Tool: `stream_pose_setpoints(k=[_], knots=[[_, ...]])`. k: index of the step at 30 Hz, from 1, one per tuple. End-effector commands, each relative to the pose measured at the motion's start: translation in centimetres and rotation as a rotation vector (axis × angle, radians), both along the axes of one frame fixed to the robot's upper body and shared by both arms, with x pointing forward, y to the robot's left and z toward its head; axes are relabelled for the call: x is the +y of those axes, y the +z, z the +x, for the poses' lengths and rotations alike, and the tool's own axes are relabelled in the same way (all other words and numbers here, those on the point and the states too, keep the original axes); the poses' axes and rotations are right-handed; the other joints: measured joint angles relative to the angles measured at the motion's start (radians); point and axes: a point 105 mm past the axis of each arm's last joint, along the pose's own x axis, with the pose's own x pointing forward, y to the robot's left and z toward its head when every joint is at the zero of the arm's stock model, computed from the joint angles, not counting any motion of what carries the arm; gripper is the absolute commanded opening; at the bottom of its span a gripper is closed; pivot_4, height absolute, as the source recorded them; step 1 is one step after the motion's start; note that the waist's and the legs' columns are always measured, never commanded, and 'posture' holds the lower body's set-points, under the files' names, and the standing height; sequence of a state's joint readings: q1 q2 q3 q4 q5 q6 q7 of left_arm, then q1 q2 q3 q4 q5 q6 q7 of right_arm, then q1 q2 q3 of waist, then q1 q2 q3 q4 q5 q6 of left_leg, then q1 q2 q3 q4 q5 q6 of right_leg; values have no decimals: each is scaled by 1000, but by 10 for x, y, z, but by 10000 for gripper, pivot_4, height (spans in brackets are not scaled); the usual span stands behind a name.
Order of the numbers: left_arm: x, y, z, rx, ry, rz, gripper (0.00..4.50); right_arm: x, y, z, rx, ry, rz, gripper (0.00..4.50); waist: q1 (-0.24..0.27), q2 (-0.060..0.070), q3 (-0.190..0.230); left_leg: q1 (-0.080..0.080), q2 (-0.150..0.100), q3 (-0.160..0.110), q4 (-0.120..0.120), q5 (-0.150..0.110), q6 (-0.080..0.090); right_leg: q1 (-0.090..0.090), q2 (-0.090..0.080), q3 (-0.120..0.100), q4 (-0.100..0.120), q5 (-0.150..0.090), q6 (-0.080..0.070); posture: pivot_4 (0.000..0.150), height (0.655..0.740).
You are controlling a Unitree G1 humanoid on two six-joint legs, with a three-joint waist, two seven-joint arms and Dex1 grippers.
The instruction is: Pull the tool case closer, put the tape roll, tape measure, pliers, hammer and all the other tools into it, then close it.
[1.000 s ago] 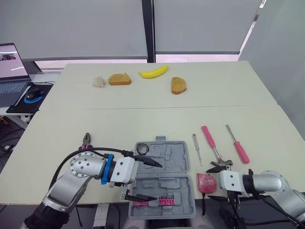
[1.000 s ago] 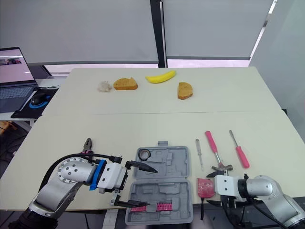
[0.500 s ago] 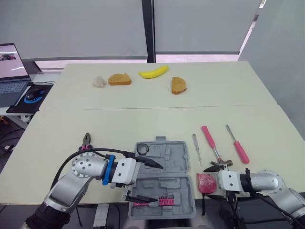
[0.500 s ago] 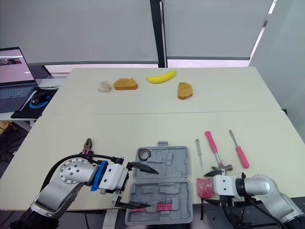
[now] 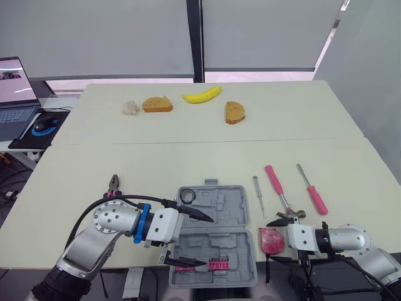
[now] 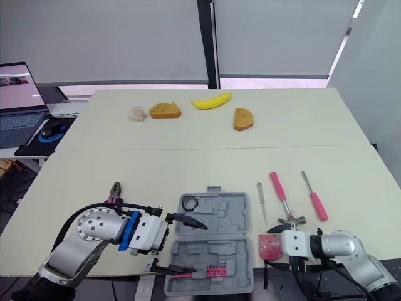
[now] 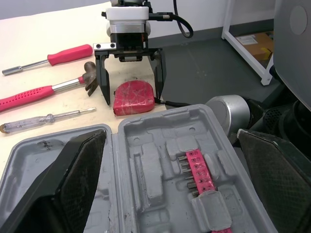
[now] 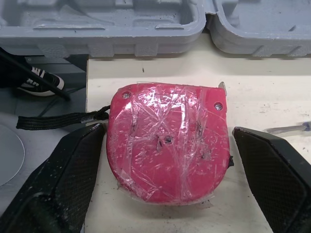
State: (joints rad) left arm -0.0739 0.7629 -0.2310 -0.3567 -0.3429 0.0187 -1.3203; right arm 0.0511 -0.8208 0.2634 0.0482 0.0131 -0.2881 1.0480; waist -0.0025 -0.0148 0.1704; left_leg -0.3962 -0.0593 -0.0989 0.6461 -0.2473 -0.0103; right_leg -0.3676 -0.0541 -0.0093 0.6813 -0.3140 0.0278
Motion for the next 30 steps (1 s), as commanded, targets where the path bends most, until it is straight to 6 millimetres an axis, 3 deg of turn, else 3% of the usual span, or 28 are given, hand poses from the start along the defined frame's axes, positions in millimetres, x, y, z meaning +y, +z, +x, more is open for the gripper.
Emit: stream_pose_setpoints(k=[1, 3, 11, 14, 18, 23, 30], knots=[[0, 5, -1, -32, -14, 4, 45000, -1, 5, 3, -34, 13, 4, 34788, 0, 0, 0, 0, 0, 0, 0, 0, 0, 0, 0, 0, 0, 0, 0, 1500, 7400], [0, 5, -1, -33, -12, 6, 45000, -1, 5, 4, -44, 18, -1, 31373, 0, 0, 0, 0, 0, 0, 0, 0, 0, 0, 0, 0, 0, 0, 0, 1500, 7400], [10, 6, 10, -47, 55, 25, 45000, -8, 22, 10, -127, 21, -65, 31376, 0, 0, 0, 0, 0, 0, 0, 0, 0, 0, 0, 0, 0, 0, 0, 1500, 7400], [18, 9, 22, -48, 135, 32, 45000, -5, 41, 16, -133, 9, -131, 31376, 0, 0, 0, 0, 0, 0, 0, 0, 0, 0, 0, 0, 1, 0, 0, 1500, 7400], [31, 12, 38, -59, 249, 57, 45000, 18, 74, 23, -104, 16, -176, 31376, -4, 1, 0, 0, 1, -1, 0, 0, 0, -1, 1, 0, 1, 0, 0, 1500, 7400], [42, 15, 50, -76, 332, 88, 45000, 42, 97, 41, -104, 44, -287, 31376, -3, 0, 0, -1, 0, -1, 0, 0, 0, -1, 0, -1, 0, 0, 0, 1500, 7400], [35, 24, 65, -59, 418, 22, 45000, 65, 97, 69, -48, 85, -378, 31376, -1, 0, 0, -2, -1, -1, 0, 0, 0, -3, -1, -1, 0, 0, 0, 1500, 7400]])
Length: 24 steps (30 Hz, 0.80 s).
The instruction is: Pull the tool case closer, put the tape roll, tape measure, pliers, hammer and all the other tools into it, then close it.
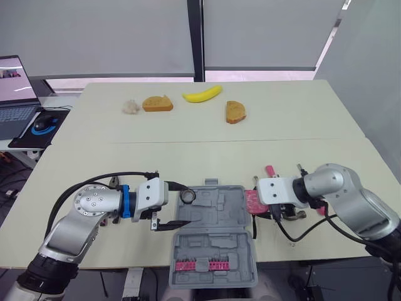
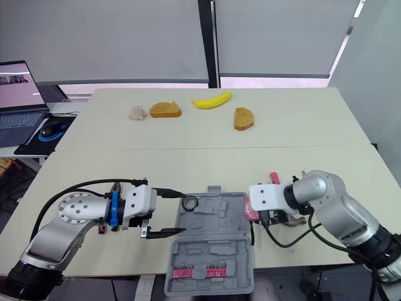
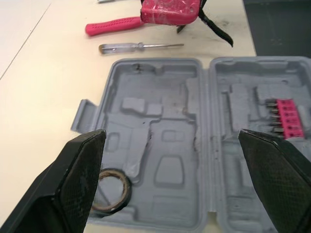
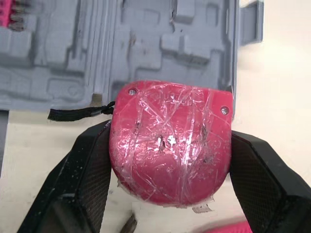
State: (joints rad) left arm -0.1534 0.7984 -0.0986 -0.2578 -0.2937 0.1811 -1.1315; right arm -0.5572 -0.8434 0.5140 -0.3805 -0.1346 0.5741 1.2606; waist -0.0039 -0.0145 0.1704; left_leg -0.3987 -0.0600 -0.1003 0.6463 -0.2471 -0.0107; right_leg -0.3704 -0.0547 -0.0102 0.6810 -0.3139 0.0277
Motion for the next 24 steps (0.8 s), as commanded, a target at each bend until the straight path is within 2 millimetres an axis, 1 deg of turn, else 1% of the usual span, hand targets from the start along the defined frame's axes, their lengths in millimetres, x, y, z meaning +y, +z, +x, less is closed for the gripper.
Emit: stream_pose_setpoints(k=[1, 4, 7, 10, 15, 19, 24], knots=[[-6, 11, 3, -18, 9, -28, 45000, 4, -5, 13, 31, 1, -56, 31376, 0, 0, 0, 0, 0, 0, 0, 0, 0, 0, 0, 0, 0, 0, 0, 1500, 7400], [-5, 4, 4, -21, -5, 19, 45000, 9, -9, 26, 28, 6, -85, 31376, -3, 0, 0, 0, 0, 0, 0, 0, 0, 0, 0, 1, 1, 0, 0, 1500, 7400], [-1, -2, 7, -22, 5, 52, 45000, 17, -12, 34, 31, 10, -92, 31376, -5, 0, 0, 0, 0, 0, 0, 2, -3, -2, 0, 1, 1, 0, 0, 1500, 7400], [-3, -9, 9, -29, 5, 72, 45000, 29, -19, 42, 32, 21, -105, 31376, -8, 0, 0, 0, 0, 0, -1, 2, -4, -2, 0, 0, 1, 0, 0, 1500, 7400], [-5, -12, 10, -33, 5, 69, 45000, 40, -25, 48, 29, 28, -102, 31376, -15, 0, 0, -1, 0, 0, 0, 3, -5, -3, 0, 1, 2, 0, -1, 1500, 7400], [-6, -13, 10, -36, 7, 68, 45000, 45, -28, 52, 20, 27, -106, 31376, -18, 0, 0, -1, 0, 0, 0, 3, -5, -3, 0, 1, 2, 1, -1, 1500, 7400], [-6, -14, 10, -39, 7, 66, 45000, 52, -25, 56, 7, 31, -87, 31376, -23, 0, 0, -1, 0, 0, -1, 3, -5, -3, 0, 0, 2, 1, -1, 1500, 7400]])
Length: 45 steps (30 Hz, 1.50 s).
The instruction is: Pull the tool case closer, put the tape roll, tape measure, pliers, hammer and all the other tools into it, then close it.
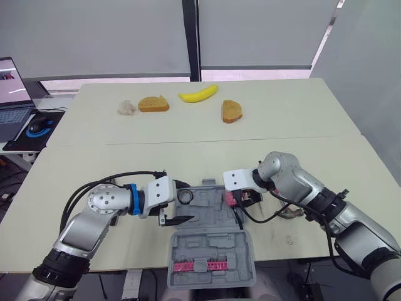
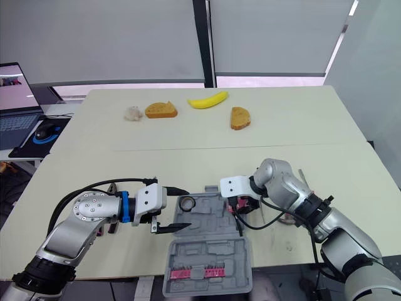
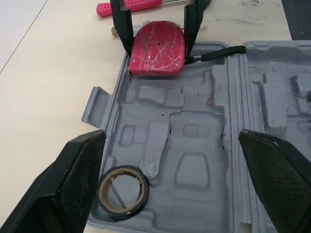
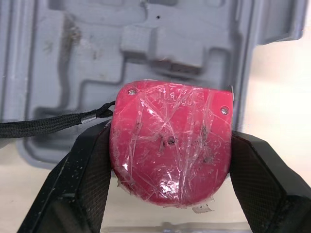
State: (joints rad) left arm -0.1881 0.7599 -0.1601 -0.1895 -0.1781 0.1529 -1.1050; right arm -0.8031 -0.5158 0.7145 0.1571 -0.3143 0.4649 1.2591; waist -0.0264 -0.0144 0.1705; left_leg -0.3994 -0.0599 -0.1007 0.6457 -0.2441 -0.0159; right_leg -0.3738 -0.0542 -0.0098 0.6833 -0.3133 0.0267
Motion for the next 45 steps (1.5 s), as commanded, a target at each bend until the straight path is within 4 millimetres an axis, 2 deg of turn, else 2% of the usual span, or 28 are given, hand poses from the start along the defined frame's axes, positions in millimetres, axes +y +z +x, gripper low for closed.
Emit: stream_pose_setpoints(k=[1, 13, 17, 23, 27, 32, 35, 39, 43, 45], knots=[[-4, 4, 0, -26, -17, -9, 45000, 10, 15, 5, -55, 32, 28, 31376, -1, 0, 0, 0, 0, 0, 0, 0, 0, 0, 0, 0, 0, 0, 0, 1500, 7400], [-7, 3, -3, -24, -29, -11, 45000, 17, 17, 8, -79, 59, 40, 31376, -1, 0, 0, 0, 0, 0, 0, 0, 0, 0, 0, 0, 0, 0, 0, 1500, 7400], [-9, 3, -5, -22, -39, -15, 45000, 18, 22, 10, -95, 57, 55, 44330, -1, 0, 0, 0, 0, 0, 0, 0, 0, 0, 0, 0, 0, 0, 0, 1500, 7400], [-11, 5, -8, -14, -41, -28, 45000, 14, 38, 5, -99, 45, 109, 44733, -1, 0, 0, 0, 0, 0, 0, 0, 0, 0, 0, 0, 0, 0, 0, 1500, 7400], [-10, 7, -9, -10, -27, -37, 45000, 9, 52, -11, -66, 80, 210, 44733, 0, 0, 0, 0, 0, -1, 0, 0, 0, 0, 0, 0, 0, 0, 0, 1500, 7400], [-8, 9, -7, -6, -15, -44, 45000, -1, 50, -19, -62, 81, 276, 44733, 0, 0, 0, 0, 0, -1, 0, 0, 0, 0, 0, 0, 0, 0, 0, 1500, 7400], [-9, 10, -7, -5, -18, -46, 45000, -3, 47, -20, -62, 72, 300, 38522, 0, 0, 0, 0, 0, -1, 0, 0, 0, 0, 0, 0, 0, 0, 0, 1500, 7400], [-10, 10, -7, -5, -27, -45, 45000, -2, 43, -19, -65, 53, 322, 26000, -1, 0, 0, 0, 0, -1, 0, 0, 0, 0, 0, 0, 0, 0, 0, 1500, 7400], [-10, 11, -7, -6, -31, -42, 45000, -1, 40, -17, -76, 40, 339, 17410, -1, 0, 0, 0, 0, -1, 0, 0, 0, 0, 0, 0, 0, 0, 0, 1500, 7400], [-9, 11, -6, -6, -31, -40, 45000, -1, 39, -16, -76, 34, 343, 14475, -1, 0, 0, 0, 0, -1, 0, 0, 0, 0, 0, 0, 0, 0, 0, 1500, 7400]])
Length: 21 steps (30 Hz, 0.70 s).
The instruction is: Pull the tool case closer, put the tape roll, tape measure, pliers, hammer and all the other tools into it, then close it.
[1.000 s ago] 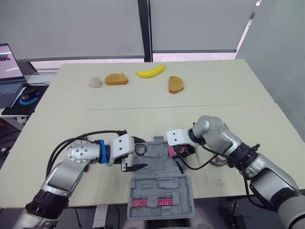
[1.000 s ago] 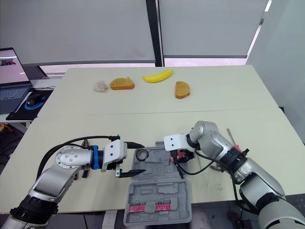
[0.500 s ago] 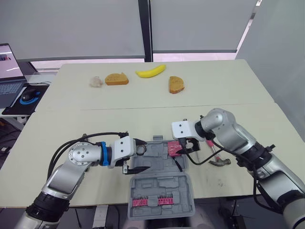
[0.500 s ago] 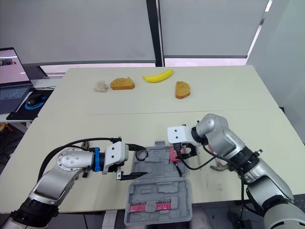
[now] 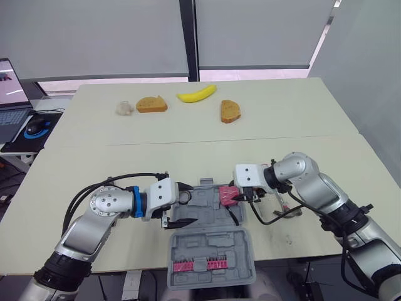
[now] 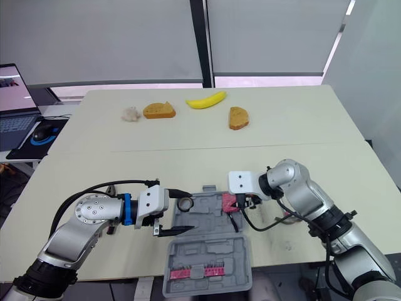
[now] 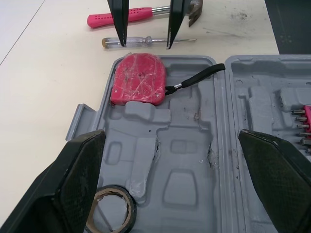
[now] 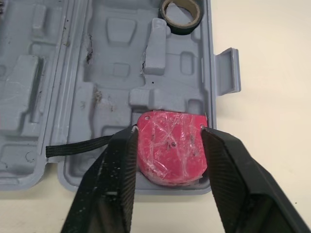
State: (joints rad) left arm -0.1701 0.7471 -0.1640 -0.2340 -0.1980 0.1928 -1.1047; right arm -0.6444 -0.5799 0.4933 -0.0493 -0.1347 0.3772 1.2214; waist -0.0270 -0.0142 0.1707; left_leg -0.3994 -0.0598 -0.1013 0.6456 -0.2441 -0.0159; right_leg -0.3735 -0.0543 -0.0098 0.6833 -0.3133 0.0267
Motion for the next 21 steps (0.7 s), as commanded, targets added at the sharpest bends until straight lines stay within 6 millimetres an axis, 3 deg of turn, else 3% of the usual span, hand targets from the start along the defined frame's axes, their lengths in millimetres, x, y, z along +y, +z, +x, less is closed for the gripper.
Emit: stream_pose_setpoints(k=[1, 11, 15, 21], knots=[[-2, 11, 1, -34, -18, -11, 45000, 1, 6, 2, -27, -2, 42, 14475, 0, 0, 0, 0, 0, 0, 0, 0, 0, 0, 0, 0, 0, 0, 0, 1500, 7400], [-2, 11, 3, -34, -16, -11, 45000, -11, -22, 16, -16, -86, 101, 14475, 0, 0, 0, 0, 0, 1, 0, 0, 0, 0, 0, 0, 0, 0, 0, 1500, 7400], [-2, 11, 2, -30, -18, -11, 45000, -30, -52, 18, 70, -180, -9, 14475, 0, 0, 0, 1, 0, 1, 0, 0, 0, 1, 0, 0, 0, 0, 0, 1500, 7400], [1, 11, 2, -32, -12, -5, 45000, -35, -68, 12, 138, -207, -86, 14475, 5, -1, -2, 3, 0, -1, 0, 0, 0, 4, 0, -1, 0, 0, 0, 1500, 7400]])
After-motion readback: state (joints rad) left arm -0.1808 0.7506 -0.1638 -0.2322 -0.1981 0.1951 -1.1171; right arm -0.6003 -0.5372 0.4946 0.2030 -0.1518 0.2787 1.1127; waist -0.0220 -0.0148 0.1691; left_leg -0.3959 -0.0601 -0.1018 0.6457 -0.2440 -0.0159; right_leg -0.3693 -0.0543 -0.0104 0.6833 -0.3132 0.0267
